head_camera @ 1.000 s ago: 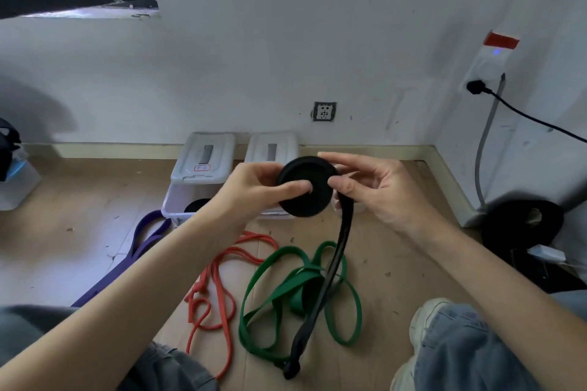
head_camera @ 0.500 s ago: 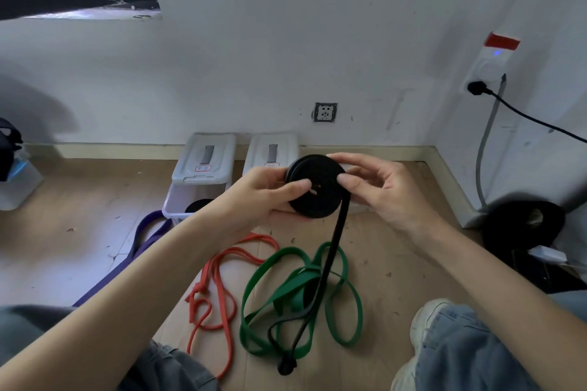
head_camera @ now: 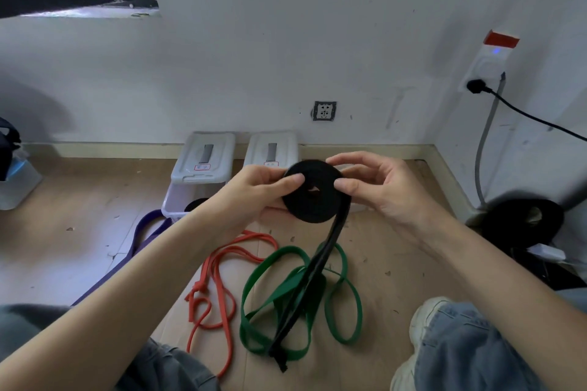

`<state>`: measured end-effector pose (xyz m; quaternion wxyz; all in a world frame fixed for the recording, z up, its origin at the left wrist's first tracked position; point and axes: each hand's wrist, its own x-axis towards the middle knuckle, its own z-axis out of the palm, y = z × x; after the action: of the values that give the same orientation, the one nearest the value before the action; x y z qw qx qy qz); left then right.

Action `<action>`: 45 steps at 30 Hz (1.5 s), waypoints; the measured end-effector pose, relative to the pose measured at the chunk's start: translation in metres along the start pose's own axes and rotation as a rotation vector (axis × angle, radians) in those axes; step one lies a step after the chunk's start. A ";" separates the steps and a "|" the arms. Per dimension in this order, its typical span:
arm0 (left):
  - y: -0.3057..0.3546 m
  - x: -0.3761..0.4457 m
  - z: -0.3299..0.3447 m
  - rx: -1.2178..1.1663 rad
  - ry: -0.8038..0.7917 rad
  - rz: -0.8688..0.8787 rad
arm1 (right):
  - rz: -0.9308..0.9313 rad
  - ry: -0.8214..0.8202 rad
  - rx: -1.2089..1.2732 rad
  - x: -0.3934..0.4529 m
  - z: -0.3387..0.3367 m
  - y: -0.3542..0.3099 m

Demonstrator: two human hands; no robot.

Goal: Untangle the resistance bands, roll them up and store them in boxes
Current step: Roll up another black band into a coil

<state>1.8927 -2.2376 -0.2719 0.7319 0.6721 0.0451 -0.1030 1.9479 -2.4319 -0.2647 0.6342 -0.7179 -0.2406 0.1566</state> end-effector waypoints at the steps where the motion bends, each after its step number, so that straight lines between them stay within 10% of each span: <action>1: -0.002 0.001 0.000 -0.008 0.044 0.031 | 0.014 0.002 0.045 0.000 0.000 0.001; 11: -0.005 -0.001 -0.004 0.296 -0.184 -0.129 | -0.104 -0.055 -0.503 -0.001 0.006 0.002; 18: 0.009 0.004 -0.020 -0.112 0.116 0.106 | 0.091 -0.018 0.076 0.000 -0.005 -0.001; 27: -0.008 0.008 -0.002 -0.299 0.126 0.127 | 0.017 0.096 0.050 -0.003 0.015 0.007; 34: -0.005 0.000 -0.006 0.162 -0.045 -0.120 | -0.061 0.043 -0.168 -0.002 0.004 -0.001; 45: -0.002 0.004 -0.007 -0.299 0.114 0.041 | -0.022 0.058 -0.045 -0.005 0.012 0.003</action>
<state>1.8964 -2.2307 -0.2756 0.8218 0.5614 0.0876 -0.0421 1.9382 -2.4250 -0.2697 0.6261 -0.7336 -0.2336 0.1235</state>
